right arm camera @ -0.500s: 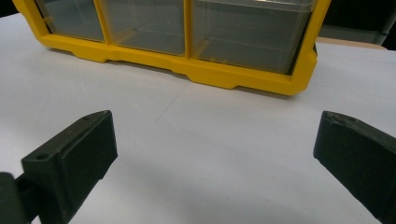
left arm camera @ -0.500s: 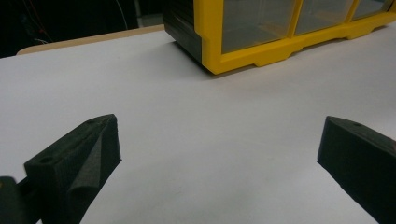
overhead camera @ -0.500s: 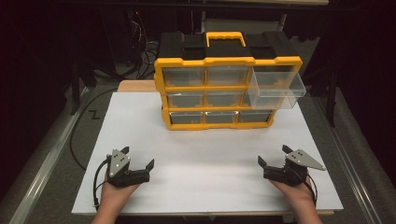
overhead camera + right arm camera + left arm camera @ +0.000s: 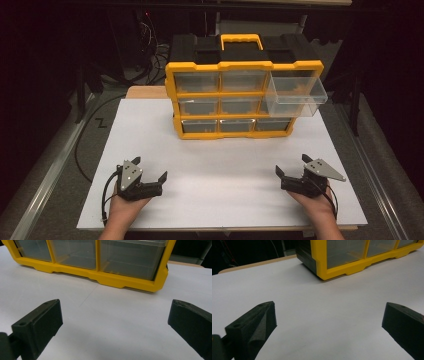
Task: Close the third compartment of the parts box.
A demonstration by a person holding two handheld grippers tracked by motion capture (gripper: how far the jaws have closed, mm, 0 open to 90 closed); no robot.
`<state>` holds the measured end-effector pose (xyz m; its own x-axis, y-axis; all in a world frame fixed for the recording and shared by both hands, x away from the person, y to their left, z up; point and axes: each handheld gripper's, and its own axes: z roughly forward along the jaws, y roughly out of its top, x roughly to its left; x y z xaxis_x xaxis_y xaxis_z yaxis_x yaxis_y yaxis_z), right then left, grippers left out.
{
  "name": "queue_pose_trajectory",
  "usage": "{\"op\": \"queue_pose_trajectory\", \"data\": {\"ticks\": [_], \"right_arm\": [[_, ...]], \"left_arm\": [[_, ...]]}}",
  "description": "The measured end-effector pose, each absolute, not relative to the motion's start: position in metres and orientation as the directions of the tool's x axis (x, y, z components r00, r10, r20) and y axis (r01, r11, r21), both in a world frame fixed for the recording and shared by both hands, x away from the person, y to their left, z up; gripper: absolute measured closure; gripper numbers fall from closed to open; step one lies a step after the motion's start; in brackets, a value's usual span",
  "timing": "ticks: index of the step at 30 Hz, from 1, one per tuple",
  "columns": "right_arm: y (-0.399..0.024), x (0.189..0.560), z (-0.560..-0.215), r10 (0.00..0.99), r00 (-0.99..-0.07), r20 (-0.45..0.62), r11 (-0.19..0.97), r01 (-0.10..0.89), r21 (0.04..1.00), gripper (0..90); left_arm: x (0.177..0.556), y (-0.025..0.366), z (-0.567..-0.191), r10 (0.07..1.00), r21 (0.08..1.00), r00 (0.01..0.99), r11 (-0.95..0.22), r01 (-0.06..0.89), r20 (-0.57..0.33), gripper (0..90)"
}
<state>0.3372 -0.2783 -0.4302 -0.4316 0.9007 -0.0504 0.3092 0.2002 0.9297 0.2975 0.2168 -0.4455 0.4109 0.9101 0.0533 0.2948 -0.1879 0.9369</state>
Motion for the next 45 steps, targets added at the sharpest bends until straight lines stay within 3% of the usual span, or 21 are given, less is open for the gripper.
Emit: {"op": "queue_pose_trajectory", "data": {"ticks": [28,33,36,44,45], "right_arm": [[-0.2783,0.3366,-0.4255,0.900,-0.433,-0.047,0.197,0.310,0.930,5.5],[-0.2768,0.3353,-0.4260,0.892,-0.448,-0.056,0.210,0.301,0.930,16.2],[-0.2769,0.3351,-0.4259,0.893,-0.447,-0.054,0.207,0.300,0.931,17.8],[-0.2790,0.3355,-0.4258,0.899,-0.438,-0.031,0.183,0.310,0.933,34.9],[-0.2791,0.3355,-0.4259,0.902,-0.431,-0.027,0.178,0.314,0.933,40.2]], "left_arm": [[0.2974,0.2170,-0.4450,0.910,0.942,0.412,-0.173,0.286,0.042,0.8],[0.2978,0.2171,-0.4451,0.910,0.942,0.412,-0.174,0.286,0.043,0.8],[0.2979,0.2168,-0.4453,0.910,0.942,0.413,-0.175,0.287,0.044,0.8],[0.2979,0.2168,-0.4454,0.908,0.940,0.416,-0.179,0.290,0.044,0.8],[0.2979,0.2167,-0.4454,0.908,0.940,0.416,-0.178,0.290,0.044,0.8]]}}
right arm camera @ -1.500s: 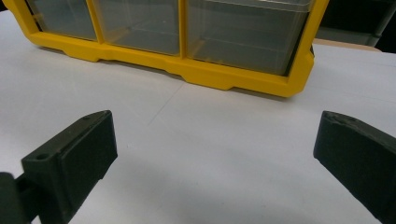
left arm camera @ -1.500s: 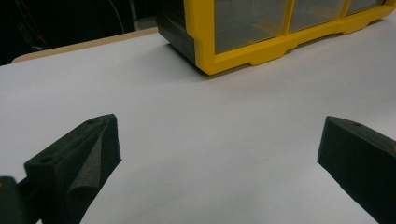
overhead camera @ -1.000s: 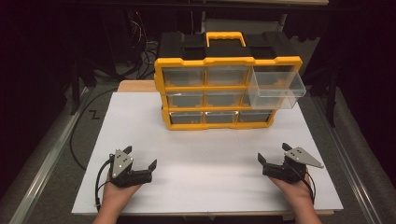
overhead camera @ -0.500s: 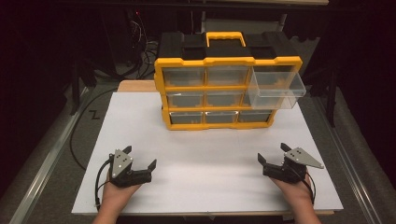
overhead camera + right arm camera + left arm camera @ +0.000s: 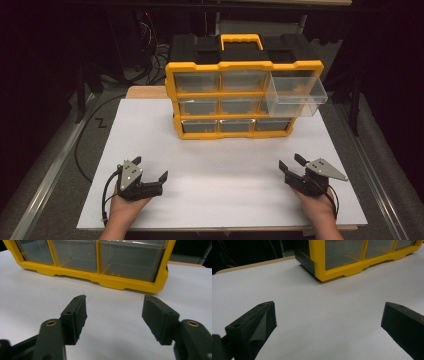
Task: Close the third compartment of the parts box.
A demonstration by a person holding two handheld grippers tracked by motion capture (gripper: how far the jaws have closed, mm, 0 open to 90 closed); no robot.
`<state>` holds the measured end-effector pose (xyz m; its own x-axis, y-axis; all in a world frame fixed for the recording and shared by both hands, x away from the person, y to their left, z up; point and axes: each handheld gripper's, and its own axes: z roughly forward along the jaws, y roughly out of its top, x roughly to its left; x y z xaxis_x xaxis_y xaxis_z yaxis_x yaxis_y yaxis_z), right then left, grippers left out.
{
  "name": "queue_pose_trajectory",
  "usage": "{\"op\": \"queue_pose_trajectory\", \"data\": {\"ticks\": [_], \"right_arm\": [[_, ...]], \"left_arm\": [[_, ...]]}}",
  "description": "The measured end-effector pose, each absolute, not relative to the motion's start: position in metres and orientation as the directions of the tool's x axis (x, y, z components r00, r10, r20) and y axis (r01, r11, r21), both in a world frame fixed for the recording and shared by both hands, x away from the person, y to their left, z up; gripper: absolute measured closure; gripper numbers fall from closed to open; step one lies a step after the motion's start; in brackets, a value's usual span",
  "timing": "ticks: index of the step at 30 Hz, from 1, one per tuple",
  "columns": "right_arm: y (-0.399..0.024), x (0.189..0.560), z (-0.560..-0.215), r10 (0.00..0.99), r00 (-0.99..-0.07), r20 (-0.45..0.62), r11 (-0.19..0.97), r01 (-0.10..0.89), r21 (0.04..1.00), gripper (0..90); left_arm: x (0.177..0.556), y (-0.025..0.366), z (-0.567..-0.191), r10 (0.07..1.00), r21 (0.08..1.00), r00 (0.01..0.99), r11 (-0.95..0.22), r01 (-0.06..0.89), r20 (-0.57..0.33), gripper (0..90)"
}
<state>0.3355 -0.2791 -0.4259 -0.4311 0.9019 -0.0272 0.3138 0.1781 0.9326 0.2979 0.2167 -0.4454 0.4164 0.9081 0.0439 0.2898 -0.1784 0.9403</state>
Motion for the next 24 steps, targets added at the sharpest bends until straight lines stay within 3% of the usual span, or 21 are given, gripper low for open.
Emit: {"op": "queue_pose_trajectory", "data": {"ticks": [24], "right_arm": [[-0.2778,0.3300,-0.4174,0.902,-0.431,-0.032,0.174,0.294,0.940,86.2]], "left_arm": [[0.2980,0.2168,-0.4455,0.907,0.940,0.418,-0.181,0.290,0.046,0.8]]}}
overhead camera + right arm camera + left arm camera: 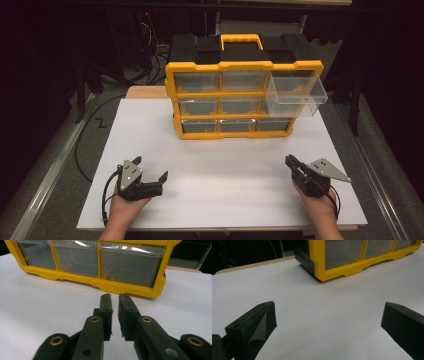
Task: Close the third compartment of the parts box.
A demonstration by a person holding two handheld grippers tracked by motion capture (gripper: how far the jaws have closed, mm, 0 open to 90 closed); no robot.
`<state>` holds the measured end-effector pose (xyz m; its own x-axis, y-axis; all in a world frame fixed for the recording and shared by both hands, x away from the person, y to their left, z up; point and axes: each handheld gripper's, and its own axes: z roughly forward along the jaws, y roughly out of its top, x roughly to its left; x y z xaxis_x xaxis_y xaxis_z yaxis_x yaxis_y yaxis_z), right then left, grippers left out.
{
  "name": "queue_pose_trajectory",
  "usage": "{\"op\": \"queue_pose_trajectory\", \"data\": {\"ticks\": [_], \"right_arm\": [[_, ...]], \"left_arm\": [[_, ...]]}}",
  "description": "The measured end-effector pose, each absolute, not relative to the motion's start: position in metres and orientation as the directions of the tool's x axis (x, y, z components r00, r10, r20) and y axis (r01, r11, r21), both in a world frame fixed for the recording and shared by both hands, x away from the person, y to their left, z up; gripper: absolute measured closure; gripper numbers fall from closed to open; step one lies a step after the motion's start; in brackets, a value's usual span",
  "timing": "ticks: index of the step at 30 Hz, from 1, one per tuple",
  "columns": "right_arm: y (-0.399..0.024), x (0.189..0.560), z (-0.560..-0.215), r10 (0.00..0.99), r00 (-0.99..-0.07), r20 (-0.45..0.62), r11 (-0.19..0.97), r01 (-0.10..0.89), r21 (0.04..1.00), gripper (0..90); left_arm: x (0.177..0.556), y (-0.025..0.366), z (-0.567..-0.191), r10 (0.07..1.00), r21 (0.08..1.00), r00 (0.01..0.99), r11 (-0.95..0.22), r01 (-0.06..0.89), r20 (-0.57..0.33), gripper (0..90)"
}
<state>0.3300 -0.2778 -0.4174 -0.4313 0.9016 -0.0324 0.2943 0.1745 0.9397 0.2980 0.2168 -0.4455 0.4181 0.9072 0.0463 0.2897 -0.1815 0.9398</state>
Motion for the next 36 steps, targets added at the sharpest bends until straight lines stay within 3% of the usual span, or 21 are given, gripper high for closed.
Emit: {"op": "queue_pose_trajectory", "data": {"ticks": [2,23,36], "right_arm": [[-0.278,0.330,-0.416,0.899,-0.436,-0.031,0.174,0.291,0.941,90.0],[-0.261,0.328,-0.410,0.869,-0.487,-0.087,0.224,0.231,0.947,90.0],[-0.249,0.342,-0.370,0.891,-0.450,-0.052,0.148,0.180,0.972,90.0]], "left_arm": [[0.298,0.217,-0.445,0.908,0.940,0.418,-0.180,0.289,0.046,0.8],[0.300,0.219,-0.446,0.907,0.943,0.421,-0.152,0.295,0.014,0.3],[0.299,0.219,-0.446,0.898,0.948,0.439,-0.156,0.278,0.019,0.4]]}}
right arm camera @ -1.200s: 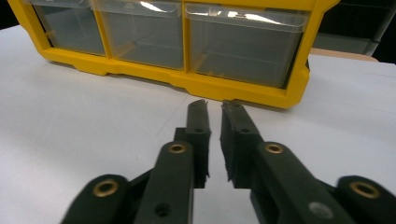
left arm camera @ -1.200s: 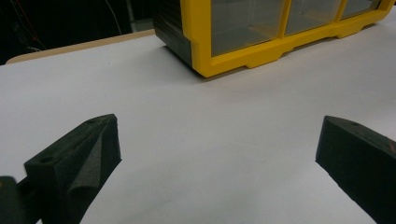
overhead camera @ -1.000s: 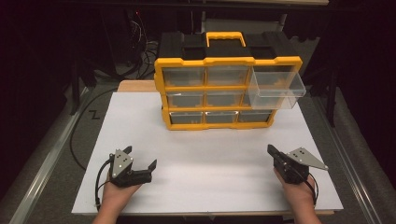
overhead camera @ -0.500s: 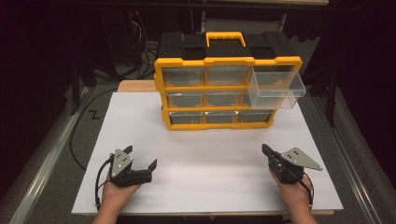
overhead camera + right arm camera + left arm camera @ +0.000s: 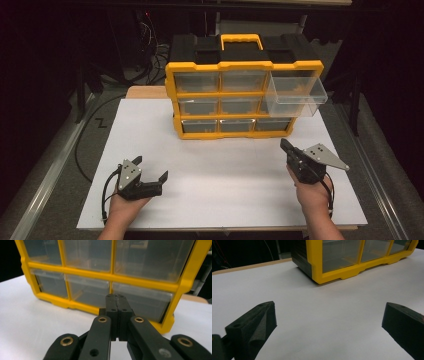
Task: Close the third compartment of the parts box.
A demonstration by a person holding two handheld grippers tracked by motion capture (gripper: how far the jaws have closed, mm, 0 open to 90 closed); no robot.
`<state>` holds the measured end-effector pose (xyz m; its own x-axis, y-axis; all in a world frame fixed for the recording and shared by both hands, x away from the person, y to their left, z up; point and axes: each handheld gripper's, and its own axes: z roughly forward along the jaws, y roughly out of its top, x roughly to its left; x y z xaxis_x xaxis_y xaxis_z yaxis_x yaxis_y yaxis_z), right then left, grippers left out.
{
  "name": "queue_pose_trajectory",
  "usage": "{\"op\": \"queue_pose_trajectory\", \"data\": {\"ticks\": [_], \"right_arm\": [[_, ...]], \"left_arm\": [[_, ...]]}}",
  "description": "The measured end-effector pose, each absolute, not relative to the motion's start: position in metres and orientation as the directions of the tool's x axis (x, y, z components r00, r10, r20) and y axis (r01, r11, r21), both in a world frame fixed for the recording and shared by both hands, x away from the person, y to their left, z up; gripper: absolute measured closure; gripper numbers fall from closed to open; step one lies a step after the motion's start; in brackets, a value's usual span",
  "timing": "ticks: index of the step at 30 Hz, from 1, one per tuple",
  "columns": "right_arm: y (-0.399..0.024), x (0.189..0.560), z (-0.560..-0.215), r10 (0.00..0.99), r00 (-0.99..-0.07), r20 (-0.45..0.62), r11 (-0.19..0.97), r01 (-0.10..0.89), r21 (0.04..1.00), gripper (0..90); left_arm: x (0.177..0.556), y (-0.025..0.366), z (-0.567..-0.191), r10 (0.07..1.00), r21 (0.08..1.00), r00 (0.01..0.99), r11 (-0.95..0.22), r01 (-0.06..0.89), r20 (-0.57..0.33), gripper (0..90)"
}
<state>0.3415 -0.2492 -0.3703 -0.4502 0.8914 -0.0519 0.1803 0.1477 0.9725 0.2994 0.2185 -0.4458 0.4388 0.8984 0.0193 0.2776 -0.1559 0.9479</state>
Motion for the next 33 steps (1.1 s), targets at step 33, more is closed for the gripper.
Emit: {"op": "queue_pose_trajectory", "data": {"ticks": [33], "right_arm": [[-0.254,0.348,-0.286,0.920,-0.389,-0.054,0.080,0.049,0.996,90.0]], "left_arm": [[0.299,0.218,-0.446,0.894,0.951,0.448,-0.160,0.265,0.025,0.4]]}}
